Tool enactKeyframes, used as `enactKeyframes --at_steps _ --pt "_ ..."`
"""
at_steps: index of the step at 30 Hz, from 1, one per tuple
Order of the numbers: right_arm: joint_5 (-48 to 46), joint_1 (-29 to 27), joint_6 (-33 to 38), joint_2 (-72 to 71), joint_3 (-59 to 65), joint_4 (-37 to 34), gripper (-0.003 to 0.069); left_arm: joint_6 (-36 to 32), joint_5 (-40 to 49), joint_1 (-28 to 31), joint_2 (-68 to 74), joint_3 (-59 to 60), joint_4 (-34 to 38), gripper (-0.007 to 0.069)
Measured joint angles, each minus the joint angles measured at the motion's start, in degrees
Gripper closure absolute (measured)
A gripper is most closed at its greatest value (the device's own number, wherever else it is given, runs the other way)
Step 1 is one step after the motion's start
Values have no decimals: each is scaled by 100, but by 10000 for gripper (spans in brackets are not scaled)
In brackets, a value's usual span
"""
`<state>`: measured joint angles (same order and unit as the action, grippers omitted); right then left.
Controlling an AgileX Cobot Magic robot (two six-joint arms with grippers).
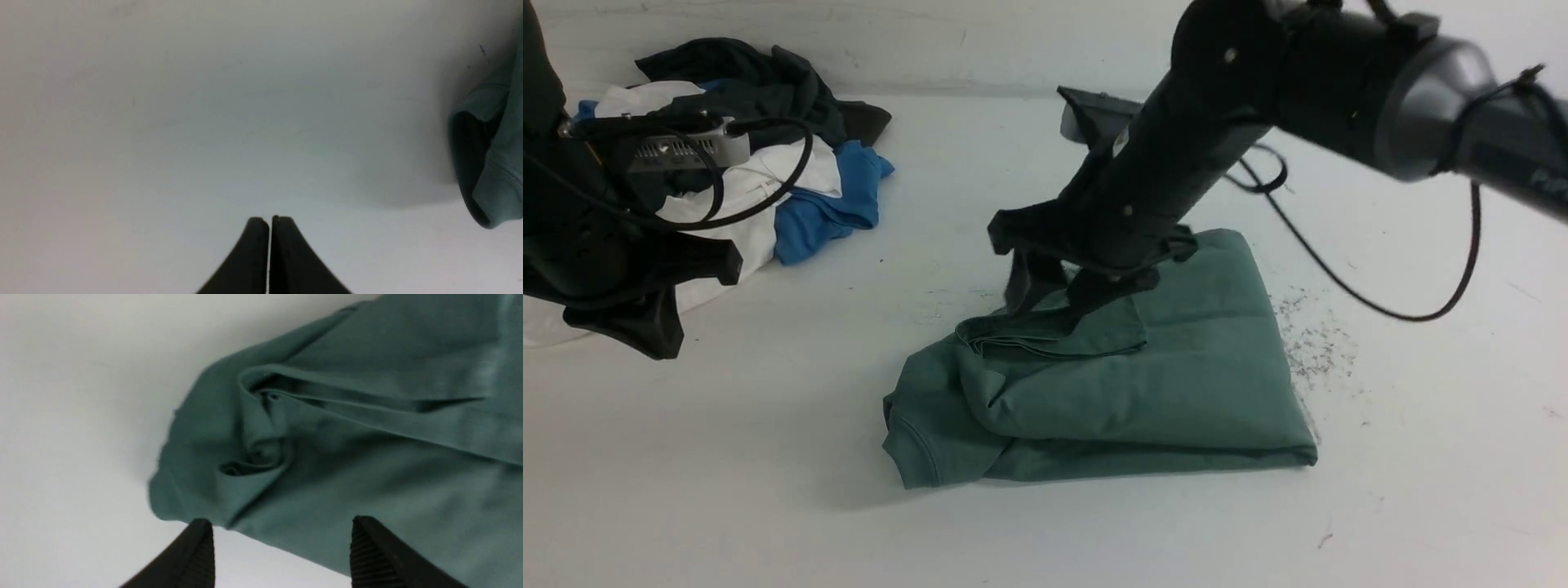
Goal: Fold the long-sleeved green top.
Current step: Use the right arm to drag the right edge of the fabric to the left and folds it over the left edge
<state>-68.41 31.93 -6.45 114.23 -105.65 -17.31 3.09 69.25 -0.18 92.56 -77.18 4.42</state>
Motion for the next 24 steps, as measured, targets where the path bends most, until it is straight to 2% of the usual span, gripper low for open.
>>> enactKeyframes --at_steps 3,6,9,13,18,21,24 --pt "-184 -210 19 13 7 898 379 0 -12 0 0 0 0 629" --pt "-234 -458 -27 192 111 1484 571 0 -36 0 0 0 0 629" --pt "-234 -621 -59 567 129 1673 653 0 -41 0 0 0 6 629" --pt "-150 -620 -44 1105 140 1563 671 0 -41 0 0 5 6 629" --pt "383 -628 299 1481 82 842 671 0 -41 0 0 5 6 629" --pt "1127 -616 560 1601 -207 30 672 0 -41 0 0 5 29 629" --pt "1464 -616 601 1645 -541 -365 672 6 -41 0 0 5 47 629"
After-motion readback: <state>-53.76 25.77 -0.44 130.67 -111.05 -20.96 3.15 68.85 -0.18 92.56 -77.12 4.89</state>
